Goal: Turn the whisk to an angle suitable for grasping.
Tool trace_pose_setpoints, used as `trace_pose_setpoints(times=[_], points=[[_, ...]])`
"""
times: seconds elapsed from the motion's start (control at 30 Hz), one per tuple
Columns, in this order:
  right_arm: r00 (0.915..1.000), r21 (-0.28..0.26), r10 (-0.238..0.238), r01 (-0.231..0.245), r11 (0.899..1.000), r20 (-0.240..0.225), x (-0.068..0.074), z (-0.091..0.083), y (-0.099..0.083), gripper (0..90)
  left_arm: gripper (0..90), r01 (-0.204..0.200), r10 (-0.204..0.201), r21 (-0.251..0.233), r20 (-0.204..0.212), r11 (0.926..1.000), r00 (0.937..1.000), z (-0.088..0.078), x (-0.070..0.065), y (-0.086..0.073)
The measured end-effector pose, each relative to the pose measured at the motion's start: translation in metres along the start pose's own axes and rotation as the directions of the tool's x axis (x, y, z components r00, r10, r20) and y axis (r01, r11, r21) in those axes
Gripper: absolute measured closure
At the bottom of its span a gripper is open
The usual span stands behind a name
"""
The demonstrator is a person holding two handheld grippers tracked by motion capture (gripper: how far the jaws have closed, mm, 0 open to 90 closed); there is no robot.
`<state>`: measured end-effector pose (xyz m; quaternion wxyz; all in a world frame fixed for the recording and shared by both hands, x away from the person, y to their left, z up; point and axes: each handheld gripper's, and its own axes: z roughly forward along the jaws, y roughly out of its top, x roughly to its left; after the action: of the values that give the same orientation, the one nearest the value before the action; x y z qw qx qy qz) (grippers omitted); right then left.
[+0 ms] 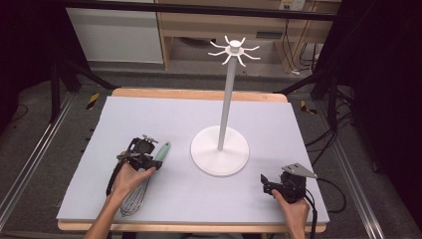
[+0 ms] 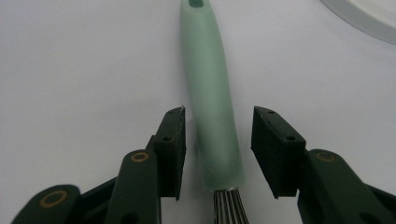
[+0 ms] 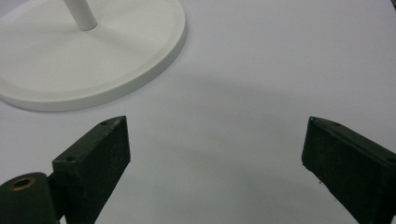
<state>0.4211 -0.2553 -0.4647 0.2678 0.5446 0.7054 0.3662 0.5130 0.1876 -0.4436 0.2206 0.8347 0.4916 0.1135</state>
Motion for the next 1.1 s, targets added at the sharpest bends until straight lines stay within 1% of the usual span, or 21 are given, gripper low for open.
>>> trace_pose_setpoints(times=[0.03, 0.07, 0.13, 0.17, 0.33, 0.43, 0.47, 0.5, 0.63, 0.7, 0.87, 0.93, 0.97, 1.07, 1.1], points=[[1.0, -0.001, 0.002, -0.002, 1.0, -0.001, 0.0, 0.0, 0.0, 8.3, 57.6, -0.003, 0.003, 0.018, -0.006, 0.9998, 1.0, 0.005, 0.0, 0.001], [1.0, -0.001, 0.002, -0.002, 1.0, -0.001, 0.0, 0.0, 0.0, 8.3, 59.1, -0.003, 0.003, 0.018, -0.006, 0.9998, 1.0, 0.005, 0.0, 0.001], [1.0, -0.001, 0.001, -0.001, 1.0, -0.002, 0.0, 0.0, 0.0, 8.3, 62.5, 0.004, -0.004, 0.043, -0.015, 0.9991, 0.9999, 0.009, 0.001, 0.001], [1.0, -0.001, 0.002, -0.002, 1.0, -0.002, 0.0, 0.0, 0.0, 8.3, 62.9, 0.01, -0.009, 0.039, -0.012, 0.9992, 0.9999, 0.01, 0.002, 0.0], [1.0, 0.001, 0.0, 0.0, 1.0, -0.005, 0.0, 0.0, 0.0, 8.3, 64.1, 0.012, -0.011, 0.044, -0.014, 0.999, 0.9998, 0.01, 0.002, 0.001], [1.0, 0.002, 0.0, 0.0, 1.0, -0.002, 0.0, 0.001, 0.0, 8.3, 65.7, 0.039, -0.039, 0.056, -0.015, 0.9977, 0.9991, 0.01, 0.003, 0.002], [1.0, 0.002, 0.0, 0.0, 1.0, -0.002, 0.0, 0.001, 0.0, 8.3, 66.2, 0.039, -0.039, 0.056, -0.015, 0.9977, 0.9991, 0.01, 0.003, 0.002], [1.0, 0.001, 0.0, 0.0, 1.0, -0.004, 0.0, 0.0, 0.0, 8.3, 66.9, 0.061, -0.059, 0.059, -0.025, 0.9964, 0.9979, 0.01, 0.003, 0.003], [1.0, -0.001, 0.006, -0.006, 1.0, -0.007, 0.0, 0.0, 0.0, 8.3, 68.4, 0.068, -0.066, 0.064, -0.035, 0.9956, 0.9972, 0.01, 0.002, 0.004], [1.0, -0.001, 0.005, -0.005, 1.0, -0.004, -0.001, 0.0, 0.0, 8.3, 68.5, 0.064, -0.061, 0.066, -0.034, 0.9958, 0.9975, 0.01, 0.002, 0.004], [1.0, -0.001, 0.006, -0.006, 1.0, -0.003, -0.001, 0.0, 0.0, 8.3, 68.7, 0.047, -0.046, 0.048, -0.019, 0.9978, 0.9988, 0.003, -0.001, 0.002], [1.0, 0.0, 0.008, -0.008, 1.0, -0.002, -0.001, 0.0, 0.0, 8.3, 68.7, 0.043, -0.043, 0.026, -0.011, 0.9987, 0.999, -0.002, -0.002, 0.001], [1.0, -0.001, 0.008, -0.008, 1.0, -0.001, -0.001, 0.0, 0.0, 8.3, 68.7, 0.034, -0.034, 0.007, -0.005, 0.9994, 0.9994, -0.009, -0.003, 0.0], [1.0, -0.002, 0.007, -0.007, 1.0, -0.001, -0.001, 0.0, 0.0, 8.3, 68.7, 0.033, -0.033, -0.034, 0.002, 0.9989, 0.9995, -0.018, -0.004, -0.001], [1.0, -0.002, 0.007, -0.007, 1.0, -0.001, -0.001, 0.0, 0.0, 8.3, 68.7, 0.033, -0.033, -0.034, 0.002, 0.9989, 0.9995, -0.018, -0.004, -0.001]])
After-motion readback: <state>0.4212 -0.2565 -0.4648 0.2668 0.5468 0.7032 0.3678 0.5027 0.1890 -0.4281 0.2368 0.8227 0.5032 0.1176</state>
